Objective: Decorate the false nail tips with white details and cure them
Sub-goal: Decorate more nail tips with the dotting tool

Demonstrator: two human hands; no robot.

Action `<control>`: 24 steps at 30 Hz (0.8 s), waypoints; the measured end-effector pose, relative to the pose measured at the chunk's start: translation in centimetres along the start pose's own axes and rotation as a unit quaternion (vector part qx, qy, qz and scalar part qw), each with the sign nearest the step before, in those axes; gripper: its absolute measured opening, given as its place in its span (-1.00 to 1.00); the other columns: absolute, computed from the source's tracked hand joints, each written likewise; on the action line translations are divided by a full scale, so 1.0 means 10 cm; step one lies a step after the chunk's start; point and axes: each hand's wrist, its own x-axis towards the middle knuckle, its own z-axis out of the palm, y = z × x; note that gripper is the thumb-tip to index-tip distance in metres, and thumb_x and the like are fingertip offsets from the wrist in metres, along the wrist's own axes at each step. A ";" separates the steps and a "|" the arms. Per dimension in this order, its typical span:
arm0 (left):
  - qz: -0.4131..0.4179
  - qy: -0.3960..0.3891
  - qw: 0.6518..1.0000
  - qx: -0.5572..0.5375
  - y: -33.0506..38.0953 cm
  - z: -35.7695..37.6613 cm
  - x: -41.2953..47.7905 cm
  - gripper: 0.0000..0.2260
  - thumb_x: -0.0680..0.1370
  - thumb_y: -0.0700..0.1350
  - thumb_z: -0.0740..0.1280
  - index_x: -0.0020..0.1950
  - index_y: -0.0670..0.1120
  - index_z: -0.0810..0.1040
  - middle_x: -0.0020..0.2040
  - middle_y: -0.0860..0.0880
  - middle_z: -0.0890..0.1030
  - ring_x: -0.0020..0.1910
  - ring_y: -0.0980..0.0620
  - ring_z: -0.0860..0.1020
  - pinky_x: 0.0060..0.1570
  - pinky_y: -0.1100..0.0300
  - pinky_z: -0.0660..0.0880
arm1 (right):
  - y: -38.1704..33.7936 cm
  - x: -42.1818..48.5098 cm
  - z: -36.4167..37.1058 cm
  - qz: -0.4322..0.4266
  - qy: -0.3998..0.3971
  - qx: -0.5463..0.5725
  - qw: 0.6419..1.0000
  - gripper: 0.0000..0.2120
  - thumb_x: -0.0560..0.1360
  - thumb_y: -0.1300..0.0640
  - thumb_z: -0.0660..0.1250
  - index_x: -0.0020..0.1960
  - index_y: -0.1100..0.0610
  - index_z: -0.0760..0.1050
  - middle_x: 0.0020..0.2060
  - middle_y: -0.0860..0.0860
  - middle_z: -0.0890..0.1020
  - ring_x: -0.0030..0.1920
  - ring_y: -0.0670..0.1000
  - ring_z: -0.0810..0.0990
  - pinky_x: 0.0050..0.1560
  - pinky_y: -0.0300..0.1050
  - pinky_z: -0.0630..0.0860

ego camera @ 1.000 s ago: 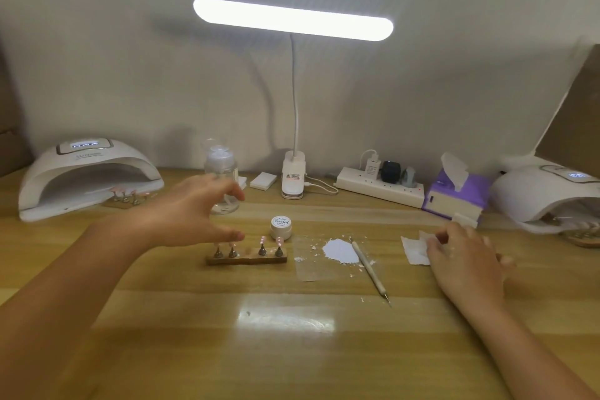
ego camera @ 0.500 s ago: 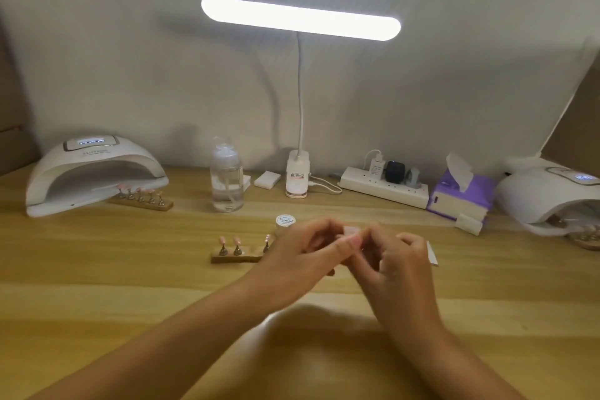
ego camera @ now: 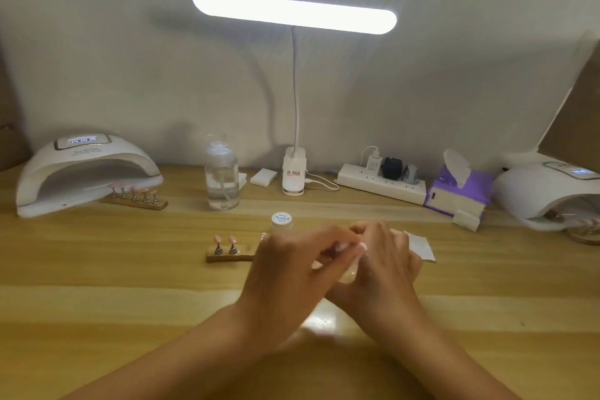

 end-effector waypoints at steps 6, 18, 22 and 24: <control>0.111 -0.028 0.992 0.053 0.12 0.10 -0.15 -0.85 0.64 -0.06 0.29 0.15 0.03 0.62 -0.21 0.08 0.69 -0.27 0.18 0.62 -0.30 0.22 0.54 | 0.07 0.02 -0.02 0.098 0.002 0.074 0.992 -0.60 0.49 0.05 0.29 0.13 -0.18 0.10 -0.07 -0.33 0.14 0.14 -0.14 0.08 0.11 -0.13 0.11; 0.119 -0.006 0.992 0.031 0.10 0.03 -0.02 -0.83 0.61 -0.13 0.35 0.17 -0.03 0.66 -0.05 0.06 0.72 -0.09 0.16 0.66 -0.15 0.18 0.58 | 0.09 0.05 -0.07 0.088 0.049 0.013 0.995 -0.48 0.44 -0.04 0.41 0.19 -0.10 0.11 0.09 -0.16 0.17 0.20 -0.07 0.12 0.08 -0.12 0.09; 0.082 -0.008 0.997 -0.002 0.11 0.01 0.01 -0.87 0.58 -0.09 0.36 0.05 0.01 0.69 -0.12 0.12 0.68 -0.19 0.21 0.61 -0.22 0.22 0.55 | 0.03 0.02 -0.03 0.069 0.031 0.014 0.997 -0.48 0.43 -0.10 0.36 0.12 -0.15 0.04 0.05 -0.20 0.12 0.03 -0.16 -0.02 0.05 -0.15 0.07; 0.094 -0.040 0.995 -0.002 0.16 0.07 -0.07 -0.89 0.58 -0.11 0.39 0.05 0.03 0.69 -0.15 0.13 0.64 -0.25 0.22 0.56 -0.26 0.29 0.52 | 0.08 0.02 -0.03 0.073 0.011 0.010 0.997 -0.55 0.47 -0.04 0.30 0.12 -0.15 0.03 0.06 -0.19 0.12 0.05 -0.15 -0.01 0.06 -0.14 0.09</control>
